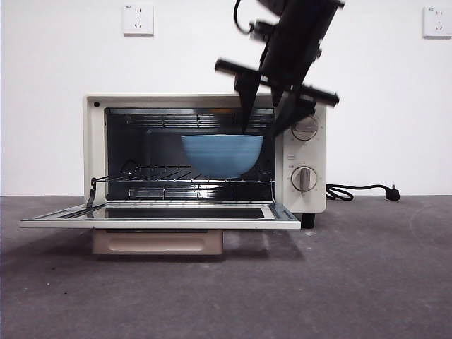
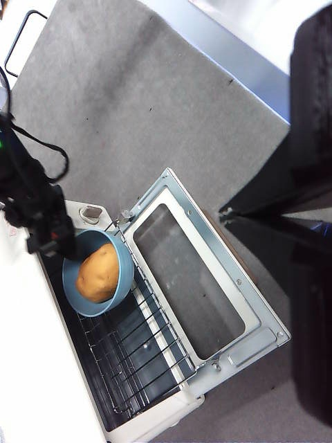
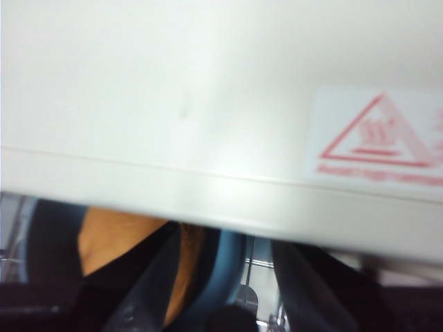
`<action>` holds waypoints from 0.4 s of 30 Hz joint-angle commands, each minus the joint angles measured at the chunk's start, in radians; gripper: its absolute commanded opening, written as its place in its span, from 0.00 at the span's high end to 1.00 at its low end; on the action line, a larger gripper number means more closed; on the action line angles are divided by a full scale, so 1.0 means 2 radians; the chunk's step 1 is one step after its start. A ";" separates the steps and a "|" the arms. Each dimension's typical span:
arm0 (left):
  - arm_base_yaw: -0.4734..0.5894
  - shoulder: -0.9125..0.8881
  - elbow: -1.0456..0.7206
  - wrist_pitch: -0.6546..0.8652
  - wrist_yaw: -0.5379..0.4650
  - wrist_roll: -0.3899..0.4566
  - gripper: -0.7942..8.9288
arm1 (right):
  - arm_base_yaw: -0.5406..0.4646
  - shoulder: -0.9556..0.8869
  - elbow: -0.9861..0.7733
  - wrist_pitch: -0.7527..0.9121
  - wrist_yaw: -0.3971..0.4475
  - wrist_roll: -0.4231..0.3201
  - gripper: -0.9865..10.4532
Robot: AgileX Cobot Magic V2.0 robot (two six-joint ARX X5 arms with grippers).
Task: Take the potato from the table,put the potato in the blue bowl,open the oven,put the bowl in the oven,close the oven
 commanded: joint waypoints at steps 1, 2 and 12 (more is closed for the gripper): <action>0.001 -0.001 -0.002 0.002 0.000 0.007 0.93 | -0.002 -0.019 0.000 -0.010 0.000 -0.002 0.72; 0.001 -0.001 -0.002 0.002 -0.001 0.007 0.93 | -0.002 -0.026 0.000 -0.017 0.000 -0.003 0.72; 0.006 0.031 -0.004 0.023 -0.001 0.015 0.93 | -0.001 -0.119 0.000 -0.124 -0.062 -0.068 0.72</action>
